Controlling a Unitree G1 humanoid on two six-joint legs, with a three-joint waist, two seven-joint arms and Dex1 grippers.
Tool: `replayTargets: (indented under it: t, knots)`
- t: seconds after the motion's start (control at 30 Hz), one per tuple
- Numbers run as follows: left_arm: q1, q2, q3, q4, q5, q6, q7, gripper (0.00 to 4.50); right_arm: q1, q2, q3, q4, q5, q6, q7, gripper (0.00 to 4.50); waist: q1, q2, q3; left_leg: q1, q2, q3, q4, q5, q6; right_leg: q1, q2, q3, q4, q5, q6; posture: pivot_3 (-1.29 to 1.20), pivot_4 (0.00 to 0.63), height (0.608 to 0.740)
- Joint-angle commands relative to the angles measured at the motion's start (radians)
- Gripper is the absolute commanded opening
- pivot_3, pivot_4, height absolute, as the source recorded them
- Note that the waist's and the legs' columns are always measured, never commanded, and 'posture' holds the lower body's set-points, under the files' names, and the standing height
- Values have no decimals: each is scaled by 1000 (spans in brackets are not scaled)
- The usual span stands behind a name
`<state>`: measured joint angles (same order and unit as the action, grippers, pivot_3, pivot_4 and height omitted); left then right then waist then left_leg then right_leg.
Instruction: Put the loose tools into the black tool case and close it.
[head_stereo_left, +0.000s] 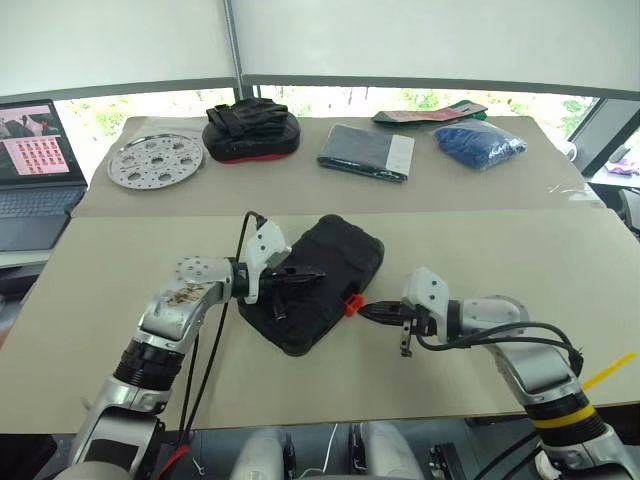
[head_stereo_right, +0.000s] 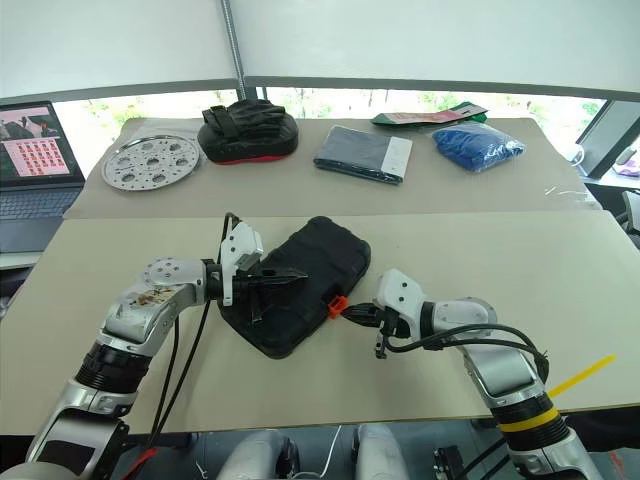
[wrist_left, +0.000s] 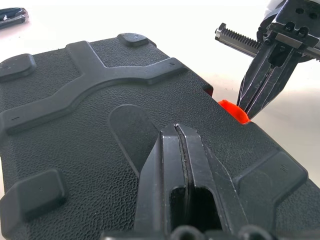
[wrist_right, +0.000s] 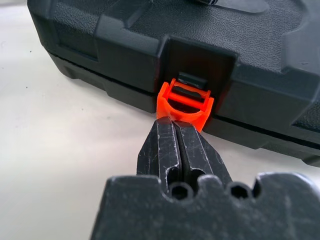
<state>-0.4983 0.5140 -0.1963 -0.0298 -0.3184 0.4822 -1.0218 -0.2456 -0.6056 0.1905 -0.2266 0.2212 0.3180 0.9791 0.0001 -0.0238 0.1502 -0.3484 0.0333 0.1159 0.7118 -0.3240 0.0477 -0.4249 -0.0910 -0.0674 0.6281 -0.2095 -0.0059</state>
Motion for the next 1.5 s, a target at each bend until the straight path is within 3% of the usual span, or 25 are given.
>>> replayTargets:
  t: [0.03, 0.53, 0.7, 0.87, 1.13, 1.5]
  knots:
    - [34, -1, -43, 41, 23, 32, -5, 17, -36, 34, -30, -46, 43, -32, -11, 0, -1, 0, 0, 0, 0, 0, 0, 0, 0, 0, 0, 0, 0, 0, 0, 0, 150, 740]
    - [46, 11, -62, 33, 38, 37, -12, 17, -56, 58, -9, -7, -19, -46, -38, 0, -5, 2, -1, 1, 0, 0, 0, -3, 5, 0, 0, 0, 1, 0, 0, 0, 150, 740]
    - [48, 15, -70, 36, 40, 48, -13, 17, -7, 20, -70, -96, 86, 29, 5, 0, -2, 3, -2, 1, 0, 0, 0, -3, 4, 0, -1, 0, 0, 0, 0, 0, 150, 740]
    - [51, 15, -77, 39, 42, 47, -12, 17, 24, -30, -42, -84, 46, 41, -1, 0, 2, 4, -3, 0, 0, 0, 0, -3, 4, 1, -1, 0, -1, 0, 0, 0, 150, 740]
    - [44, 12, -96, 47, 54, 67, -7, 17, -38, 31, 32, -2, -12, 8, -35, 0, 1, 5, -3, 0, 0, 0, -1, -3, 6, 0, -1, 0, -1, 0, 0, 0, 150, 740]
    - [47, 16, -121, 65, 66, 122, -12, 17, -94, 63, 25, 66, -29, -26, -38, 0, -8, 6, -5, 2, 0, 0, -1, -3, 6, 1, 0, 0, 0, 0, 0, 0, 150, 740]
